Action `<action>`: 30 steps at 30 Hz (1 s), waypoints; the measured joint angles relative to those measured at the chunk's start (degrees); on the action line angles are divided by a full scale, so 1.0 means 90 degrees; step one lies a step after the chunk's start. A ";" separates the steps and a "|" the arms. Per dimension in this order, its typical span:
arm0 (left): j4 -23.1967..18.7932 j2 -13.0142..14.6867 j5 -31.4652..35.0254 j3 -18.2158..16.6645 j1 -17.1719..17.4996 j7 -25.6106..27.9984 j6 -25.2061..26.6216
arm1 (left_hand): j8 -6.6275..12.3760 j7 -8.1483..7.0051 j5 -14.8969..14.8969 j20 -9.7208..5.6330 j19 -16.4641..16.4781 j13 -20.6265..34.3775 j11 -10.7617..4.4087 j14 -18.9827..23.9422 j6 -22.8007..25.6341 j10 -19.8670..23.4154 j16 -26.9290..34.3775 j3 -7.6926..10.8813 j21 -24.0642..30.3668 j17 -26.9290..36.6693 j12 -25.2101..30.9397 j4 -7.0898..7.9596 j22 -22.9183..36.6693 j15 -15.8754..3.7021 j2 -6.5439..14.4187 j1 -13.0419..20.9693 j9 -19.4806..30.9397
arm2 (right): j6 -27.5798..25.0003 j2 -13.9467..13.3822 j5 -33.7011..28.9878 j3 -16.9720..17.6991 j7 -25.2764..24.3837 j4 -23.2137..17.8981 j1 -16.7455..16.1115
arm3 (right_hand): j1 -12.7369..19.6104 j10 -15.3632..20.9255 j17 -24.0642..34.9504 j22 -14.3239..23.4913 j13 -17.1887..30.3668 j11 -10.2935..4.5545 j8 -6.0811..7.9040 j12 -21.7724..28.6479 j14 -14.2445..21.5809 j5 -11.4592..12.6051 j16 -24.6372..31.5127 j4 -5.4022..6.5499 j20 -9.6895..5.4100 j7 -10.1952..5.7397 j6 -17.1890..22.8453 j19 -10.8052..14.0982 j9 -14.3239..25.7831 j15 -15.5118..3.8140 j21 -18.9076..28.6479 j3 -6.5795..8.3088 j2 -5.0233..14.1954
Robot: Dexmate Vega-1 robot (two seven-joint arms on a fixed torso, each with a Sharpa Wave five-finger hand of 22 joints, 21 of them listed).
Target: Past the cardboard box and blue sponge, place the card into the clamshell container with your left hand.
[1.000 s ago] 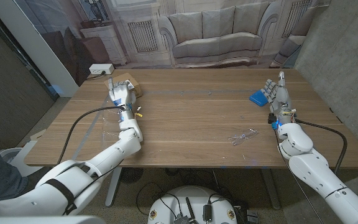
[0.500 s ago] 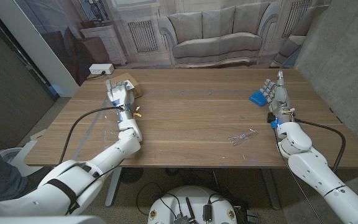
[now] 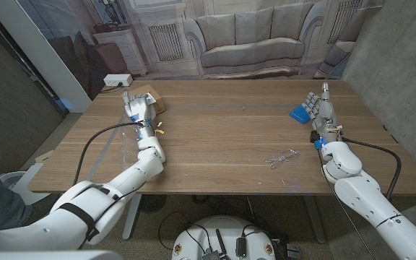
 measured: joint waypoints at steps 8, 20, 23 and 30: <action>0.0368 -0.0274 0.0488 -0.0496 -0.0091 0.0000 -0.0340 | 0.0372 0.0131 -0.0087 -0.0154 0.0473 -0.0035 0.0018 0.0915 0.1266 0.1225 0.0123 0.0278 0.0081 -0.0015 0.0119 -0.0099 -0.0017 -0.0075 0.0166 0.0271 -0.0016 | -0.0022 0.0007 -0.0001 -0.0003 -0.0037 -0.0002 0.0013 | 0.0000 0.0000 0.0000 0.0000 0.0000 0.0000 0.0000 0.0000 0.0000 0.0000 0.0000 -0.0017 0.0000 0.0000 0.0000 0.0000 0.0000 0.0000 0.0000 -0.0017 0.0000; 0.0717 -0.0645 0.1237 -0.1308 -0.0129 0.0000 -0.0757 | 0.0591 0.0431 -0.0087 -0.0177 0.0988 -0.0033 0.0248 0.1972 0.2024 0.2272 0.0077 0.0485 0.0092 -0.0045 0.0168 -0.0133 -0.0016 -0.0334 0.0158 0.0428 -0.0062 | -0.0044 0.0031 -0.0001 -0.0002 -0.0091 0.0013 0.0041 | 0.0000 0.0000 0.0000 0.0034 0.0000 0.0000 0.0000 0.0000 0.0000 0.0000 0.0000 -0.0018 0.0000 0.0000 0.0000 0.0000 0.0000 0.0000 0.0000 -0.0017 0.0000; 0.0752 -0.0696 0.1317 -0.1406 -0.0132 0.0000 -0.0789 | 0.0591 0.0452 -0.0087 -0.0177 0.0987 -0.0033 0.0245 0.2004 0.2045 0.2318 0.0074 0.0485 0.0092 -0.0045 0.0167 -0.0133 -0.0015 -0.0337 0.0158 0.0428 -0.0061 | -0.0045 0.0032 0.0000 0.0001 -0.0093 0.0027 0.0047 | 0.0000 0.0000 0.0000 0.0034 0.0000 0.0000 0.0000 0.0000 0.0000 0.0000 0.0000 -0.0018 0.0000 0.0000 0.0000 0.0000 0.0000 0.0000 0.0000 -0.0017 0.0000; 0.0757 -0.0764 0.1462 -0.1531 -0.0120 -0.0001 -0.0812 | 0.0591 0.0465 -0.0088 -0.0169 0.1048 0.0003 0.0270 0.2079 0.2057 0.2363 0.0074 0.0537 0.0092 -0.0044 0.0167 -0.0133 -0.0015 -0.0373 0.0174 0.0446 -0.0056 | -0.0046 0.0033 0.0009 0.0008 -0.0088 0.0046 0.0051 | 0.0000 0.0000 0.0000 0.0033 0.0000 0.0000 0.0000 0.0000 -0.0001 0.0000 0.0000 -0.0017 0.0000 0.0000 0.0000 0.0000 0.0000 0.0000 -0.0008 -0.0017 0.0000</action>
